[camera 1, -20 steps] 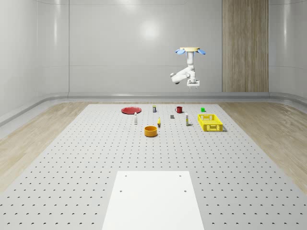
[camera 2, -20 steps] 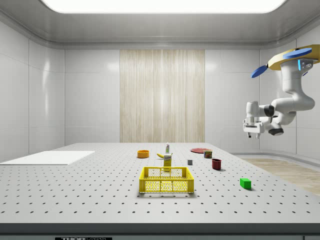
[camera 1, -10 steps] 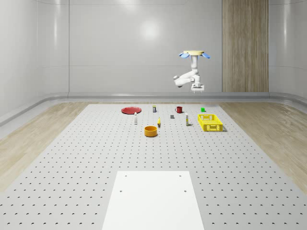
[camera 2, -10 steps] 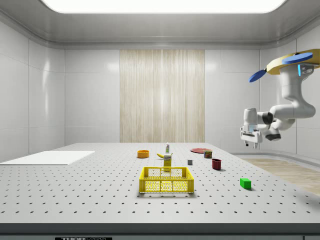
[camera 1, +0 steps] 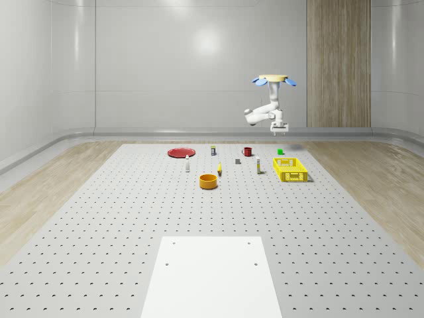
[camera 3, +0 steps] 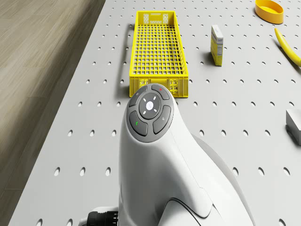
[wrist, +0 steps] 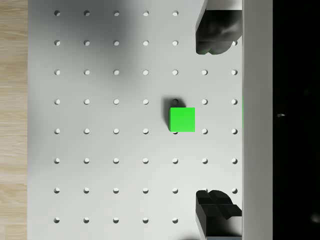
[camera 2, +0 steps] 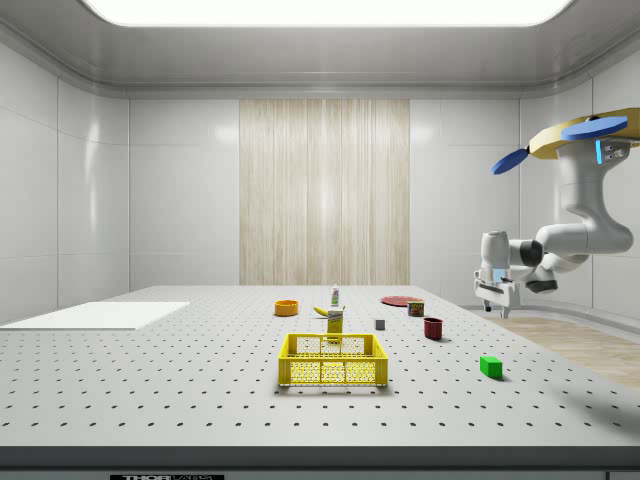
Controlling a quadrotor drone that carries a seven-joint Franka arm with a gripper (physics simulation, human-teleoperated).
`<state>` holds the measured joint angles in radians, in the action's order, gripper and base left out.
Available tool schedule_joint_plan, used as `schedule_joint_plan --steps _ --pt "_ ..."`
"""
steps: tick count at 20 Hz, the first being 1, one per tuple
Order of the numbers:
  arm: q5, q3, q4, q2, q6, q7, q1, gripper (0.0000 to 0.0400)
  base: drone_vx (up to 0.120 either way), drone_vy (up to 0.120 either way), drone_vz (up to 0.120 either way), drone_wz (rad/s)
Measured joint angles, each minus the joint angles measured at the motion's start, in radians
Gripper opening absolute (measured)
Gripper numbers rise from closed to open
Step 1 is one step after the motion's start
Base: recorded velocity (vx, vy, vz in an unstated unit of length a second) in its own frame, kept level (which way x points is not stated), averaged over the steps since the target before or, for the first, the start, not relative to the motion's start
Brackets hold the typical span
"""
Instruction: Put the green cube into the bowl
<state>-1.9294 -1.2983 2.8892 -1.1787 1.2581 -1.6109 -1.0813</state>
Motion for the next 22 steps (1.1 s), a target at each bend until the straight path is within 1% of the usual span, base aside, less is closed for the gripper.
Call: schedule_joint_plan --steps 6,9,22 --pt "0.015 -0.009 -0.002 -0.028 0.026 -0.009 -0.009 0.04 0.0 0.0 -0.12 0.0" --pt "0.022 -0.012 -0.003 -0.042 0.039 -0.013 -0.014 0.04 0.12 0.0 -0.12 0.0" --pt "0.049 -0.027 -0.007 -0.098 0.09 -0.028 -0.03 0.04 0.0 -0.006 -0.12 0.0"
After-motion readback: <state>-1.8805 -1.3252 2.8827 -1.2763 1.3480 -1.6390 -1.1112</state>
